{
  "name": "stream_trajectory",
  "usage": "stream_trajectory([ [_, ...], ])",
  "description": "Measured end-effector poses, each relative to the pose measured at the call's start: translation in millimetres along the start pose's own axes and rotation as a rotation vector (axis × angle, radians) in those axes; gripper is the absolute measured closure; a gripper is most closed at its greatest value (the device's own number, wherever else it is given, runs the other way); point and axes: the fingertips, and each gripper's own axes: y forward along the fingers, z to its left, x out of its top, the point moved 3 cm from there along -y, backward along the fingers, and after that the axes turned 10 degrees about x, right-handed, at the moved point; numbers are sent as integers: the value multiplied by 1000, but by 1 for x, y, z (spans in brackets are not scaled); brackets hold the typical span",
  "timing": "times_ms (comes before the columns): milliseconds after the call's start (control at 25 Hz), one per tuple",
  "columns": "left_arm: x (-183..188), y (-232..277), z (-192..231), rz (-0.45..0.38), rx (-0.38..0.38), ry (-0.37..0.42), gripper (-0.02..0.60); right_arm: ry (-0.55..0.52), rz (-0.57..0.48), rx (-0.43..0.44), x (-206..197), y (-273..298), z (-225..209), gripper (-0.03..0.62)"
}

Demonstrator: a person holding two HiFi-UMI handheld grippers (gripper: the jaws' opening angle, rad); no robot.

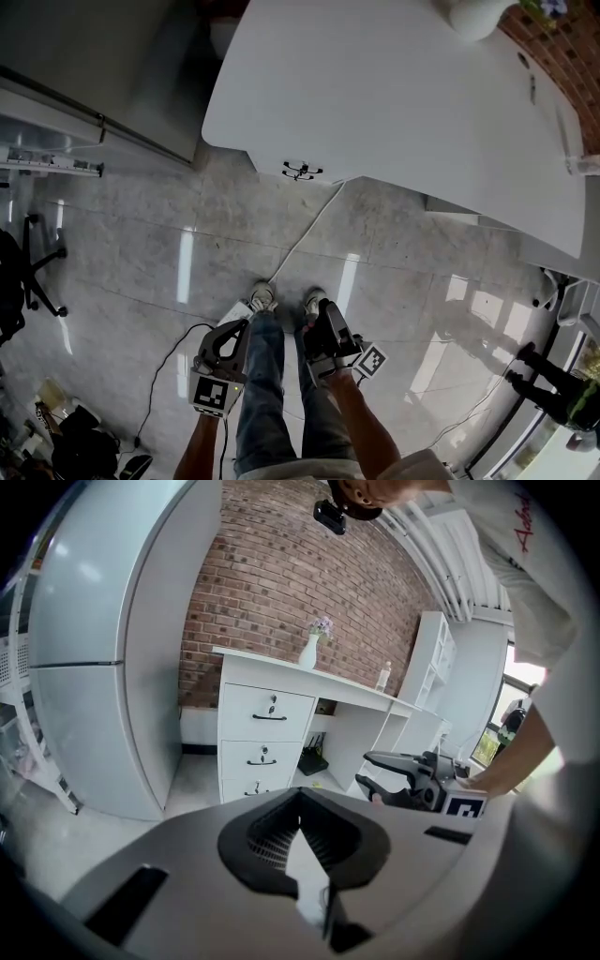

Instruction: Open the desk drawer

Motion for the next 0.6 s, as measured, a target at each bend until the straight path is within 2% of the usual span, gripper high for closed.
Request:
stream_trajectory([
  [200,1,-1,5,-2,4,-5,569,-20,-6,-1,8,18,-13,444],
  [600,5,-3,6,-3,8,-30,569,-96,-7,22,53,100,-36,444],
])
